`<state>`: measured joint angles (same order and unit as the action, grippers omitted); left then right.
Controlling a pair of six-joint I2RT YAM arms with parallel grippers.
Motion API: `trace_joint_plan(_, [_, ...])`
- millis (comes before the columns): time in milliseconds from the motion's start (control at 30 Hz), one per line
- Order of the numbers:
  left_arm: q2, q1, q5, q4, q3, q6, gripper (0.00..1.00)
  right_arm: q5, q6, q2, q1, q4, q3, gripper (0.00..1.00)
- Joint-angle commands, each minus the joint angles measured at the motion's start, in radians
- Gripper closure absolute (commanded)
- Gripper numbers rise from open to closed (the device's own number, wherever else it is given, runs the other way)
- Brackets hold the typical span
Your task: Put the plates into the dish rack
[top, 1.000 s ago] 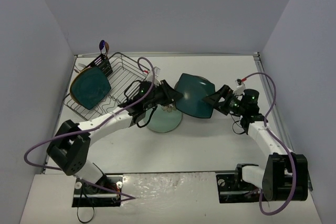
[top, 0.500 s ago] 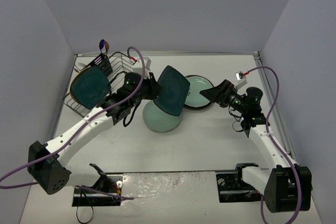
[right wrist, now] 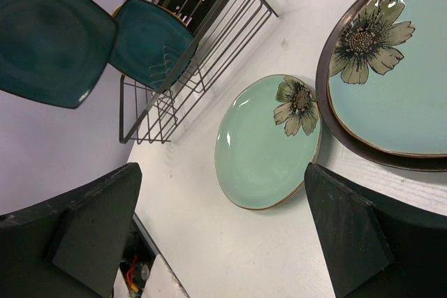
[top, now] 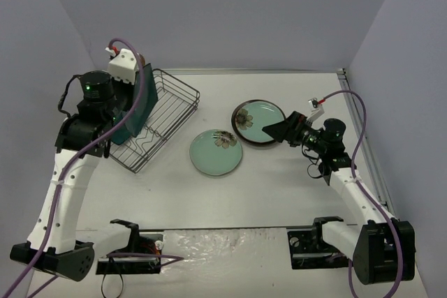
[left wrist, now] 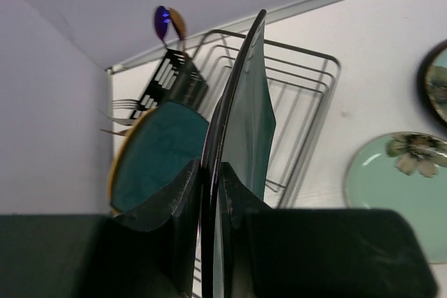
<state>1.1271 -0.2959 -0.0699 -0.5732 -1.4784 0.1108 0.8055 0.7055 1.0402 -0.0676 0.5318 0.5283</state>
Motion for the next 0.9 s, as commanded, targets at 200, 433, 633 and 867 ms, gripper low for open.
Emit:
trace_joint_plan(200, [0.011, 0.355, 0.394, 0.251, 0.041, 0.313, 1.00, 0.046, -0.024, 0.019, -0.032, 0.081, -0.002, 0.00])
trace_joint_plan(433, [0.068, 0.483, 0.570, 0.459, 0.169, 0.390, 1.00, 0.061, -0.033, 0.042, -0.052, 0.077, -0.008, 0.01])
trace_joint_plan(633, [0.105, 0.521, 0.636, 0.635, 0.238, 0.389, 1.00, 0.067, -0.038, 0.064, -0.066, 0.079, -0.014, 0.01])
trace_joint_plan(867, [0.103, 0.529, 0.649, 0.718, 0.255, 0.399, 1.00, 0.075, -0.033, 0.084, -0.071, 0.092, -0.024, 0.02])
